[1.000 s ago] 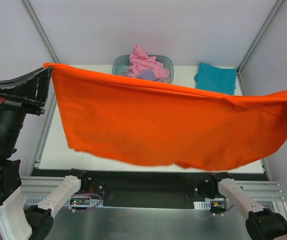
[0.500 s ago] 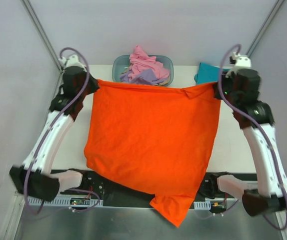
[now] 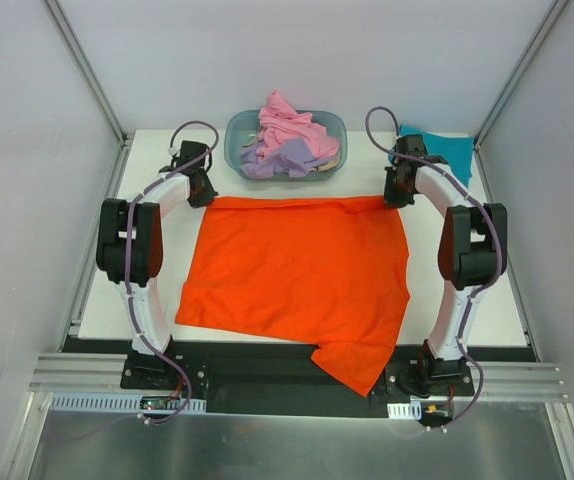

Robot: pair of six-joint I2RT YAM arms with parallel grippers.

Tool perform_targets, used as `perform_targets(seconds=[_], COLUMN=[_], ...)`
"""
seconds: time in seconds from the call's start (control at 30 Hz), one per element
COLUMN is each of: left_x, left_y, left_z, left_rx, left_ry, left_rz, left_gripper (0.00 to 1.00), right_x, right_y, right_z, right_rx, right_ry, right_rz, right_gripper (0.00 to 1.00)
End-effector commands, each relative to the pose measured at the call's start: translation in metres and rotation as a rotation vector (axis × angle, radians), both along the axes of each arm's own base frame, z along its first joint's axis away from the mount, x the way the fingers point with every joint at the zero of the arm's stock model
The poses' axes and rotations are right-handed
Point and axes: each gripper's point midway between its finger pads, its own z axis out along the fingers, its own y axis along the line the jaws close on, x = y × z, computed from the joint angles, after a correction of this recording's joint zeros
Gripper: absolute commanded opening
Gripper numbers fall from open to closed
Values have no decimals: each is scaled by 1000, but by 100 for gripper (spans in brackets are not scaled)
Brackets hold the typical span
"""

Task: Fold and stack the t-shirts
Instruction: Fold the tshirt

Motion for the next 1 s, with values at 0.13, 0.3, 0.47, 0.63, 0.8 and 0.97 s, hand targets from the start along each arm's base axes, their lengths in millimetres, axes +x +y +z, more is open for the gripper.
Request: perform_targets(seconds=[0.13, 0.3, 0.47, 0.63, 0.8, 0.97], left_x=[21, -2, -35, -64, -92, -108], left_y=[-3, -2, -1, 3, 24, 25], left_z=[41, 56, 58, 45, 36, 26], left_rx=[-28, -43, -55, -53, 22, 22], left_ry=[-115, -129, -118, -66, 2, 63], left_rz=[-12, -19, -14, -11, 76, 83], left_gripper=[0, 0, 0, 0, 0, 0], right_x=[-3, -62, -125, -179, -206, -217], right_y=[20, 32, 36, 42, 33, 35], right_z=[45, 60, 56, 43, 27, 16], right_rx=[156, 249, 266, 233, 152, 150], right_ry=[-46, 23, 149, 269, 335, 385], right_rz=[11, 6, -21, -10, -42, -39], right_gripper=[1, 1, 2, 3, 3, 5])
